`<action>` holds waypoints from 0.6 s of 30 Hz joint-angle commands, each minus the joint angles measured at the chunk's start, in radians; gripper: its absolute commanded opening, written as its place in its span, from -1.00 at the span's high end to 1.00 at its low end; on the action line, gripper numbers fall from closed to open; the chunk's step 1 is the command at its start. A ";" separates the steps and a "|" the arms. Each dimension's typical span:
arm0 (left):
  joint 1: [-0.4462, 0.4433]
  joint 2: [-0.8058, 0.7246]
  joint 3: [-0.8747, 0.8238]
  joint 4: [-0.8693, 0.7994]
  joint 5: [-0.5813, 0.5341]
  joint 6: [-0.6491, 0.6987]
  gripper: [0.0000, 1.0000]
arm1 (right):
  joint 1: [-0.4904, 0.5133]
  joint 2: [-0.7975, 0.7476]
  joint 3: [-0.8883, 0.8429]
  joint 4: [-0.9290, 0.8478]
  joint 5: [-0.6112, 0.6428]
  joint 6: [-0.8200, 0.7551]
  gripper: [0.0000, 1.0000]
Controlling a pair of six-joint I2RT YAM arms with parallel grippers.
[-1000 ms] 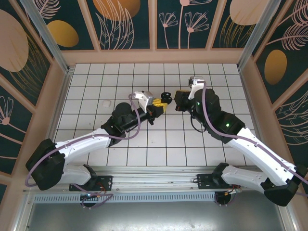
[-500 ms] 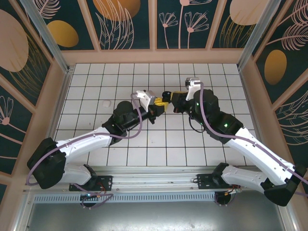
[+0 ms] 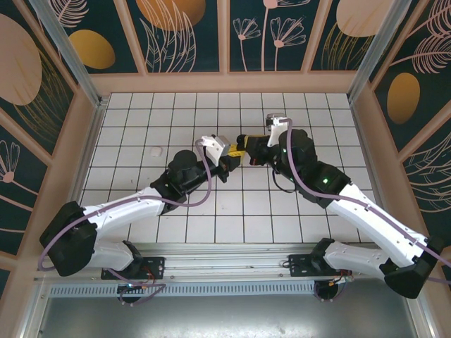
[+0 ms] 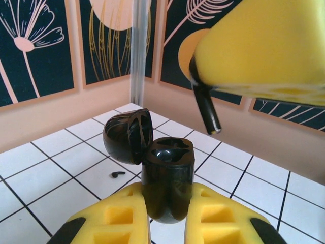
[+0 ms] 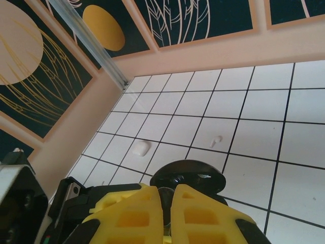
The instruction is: Insert wireless bluetooth earbuds into charging case
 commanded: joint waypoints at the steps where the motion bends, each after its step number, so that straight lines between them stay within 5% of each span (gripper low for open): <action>1: -0.004 -0.008 -0.019 0.066 -0.027 0.027 1.00 | 0.003 0.000 -0.017 0.029 -0.007 0.011 0.83; 18: -0.017 0.002 -0.030 0.100 -0.025 0.062 1.00 | 0.004 0.039 -0.002 0.040 0.012 0.009 0.83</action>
